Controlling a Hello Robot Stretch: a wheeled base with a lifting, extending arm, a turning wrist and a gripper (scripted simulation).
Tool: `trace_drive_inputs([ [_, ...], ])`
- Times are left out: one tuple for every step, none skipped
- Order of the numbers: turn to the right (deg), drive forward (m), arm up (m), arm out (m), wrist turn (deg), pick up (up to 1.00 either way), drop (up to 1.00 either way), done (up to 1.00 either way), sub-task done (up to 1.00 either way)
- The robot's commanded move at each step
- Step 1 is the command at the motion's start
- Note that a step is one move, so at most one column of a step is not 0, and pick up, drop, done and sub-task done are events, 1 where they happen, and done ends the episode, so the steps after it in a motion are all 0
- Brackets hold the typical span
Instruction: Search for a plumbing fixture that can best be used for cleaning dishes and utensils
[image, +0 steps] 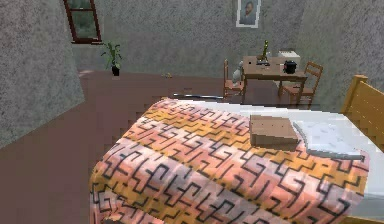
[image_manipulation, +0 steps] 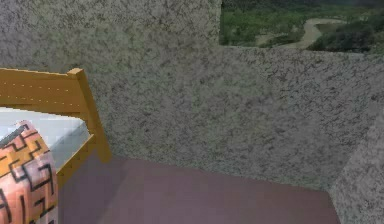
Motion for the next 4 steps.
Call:
trace_drive_inputs([
  [-3.0,0.0,0.0,0.0,0.0,0.0,0.0,0.0,0.0],
  [0.0,0.05,0.0,0.0,0.0,0.0,0.0,0.0,0.0],
  [-24.0,0.0,0.0,0.0,0.0,0.0,0.0,0.0,0.0],
  [-3.0,0.0,0.0,0.0,0.0,0.0,0.0,0.0,0.0],
])
